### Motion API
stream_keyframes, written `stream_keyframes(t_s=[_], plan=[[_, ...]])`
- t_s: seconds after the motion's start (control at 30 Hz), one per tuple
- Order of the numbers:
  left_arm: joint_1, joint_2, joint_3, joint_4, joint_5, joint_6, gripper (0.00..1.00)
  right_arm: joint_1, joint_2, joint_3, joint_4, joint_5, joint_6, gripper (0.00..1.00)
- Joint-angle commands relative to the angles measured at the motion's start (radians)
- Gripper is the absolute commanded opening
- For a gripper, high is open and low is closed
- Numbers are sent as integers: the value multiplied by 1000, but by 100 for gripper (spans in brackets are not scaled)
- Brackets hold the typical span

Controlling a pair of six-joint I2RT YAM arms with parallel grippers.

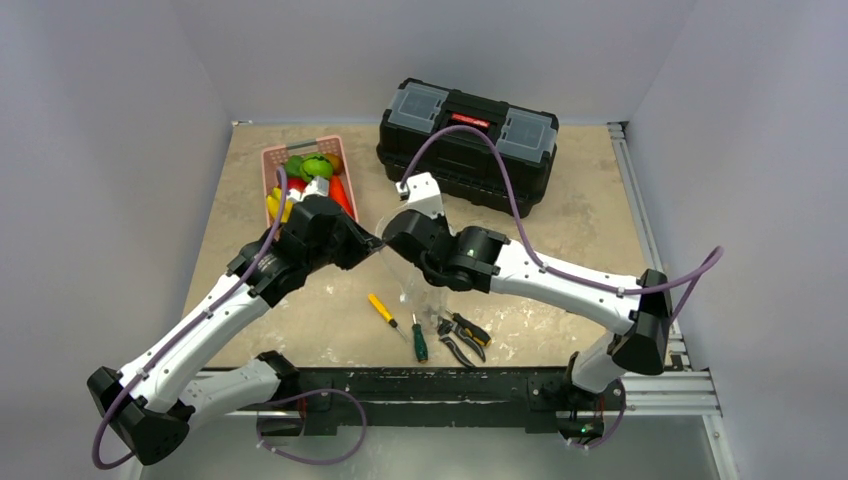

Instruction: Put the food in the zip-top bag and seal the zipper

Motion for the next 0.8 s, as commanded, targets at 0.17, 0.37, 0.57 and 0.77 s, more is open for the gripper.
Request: stream_keyframes(t_s=[0.17, 0.37, 0.57, 0.77], plan=[[-5, 33, 54, 73, 100, 96, 14, -31, -243, -258, 480, -146, -226, 0], [-5, 87, 64, 86, 178, 130, 36, -69, -318, -308, 584, -250, -268, 0], [-5, 80, 100, 92, 130, 207, 0, -80, -341, -333, 604, -290, -289, 0], [-6, 76, 149, 43, 56, 232, 0, -87, -300, -284, 519, -219, -331, 27]])
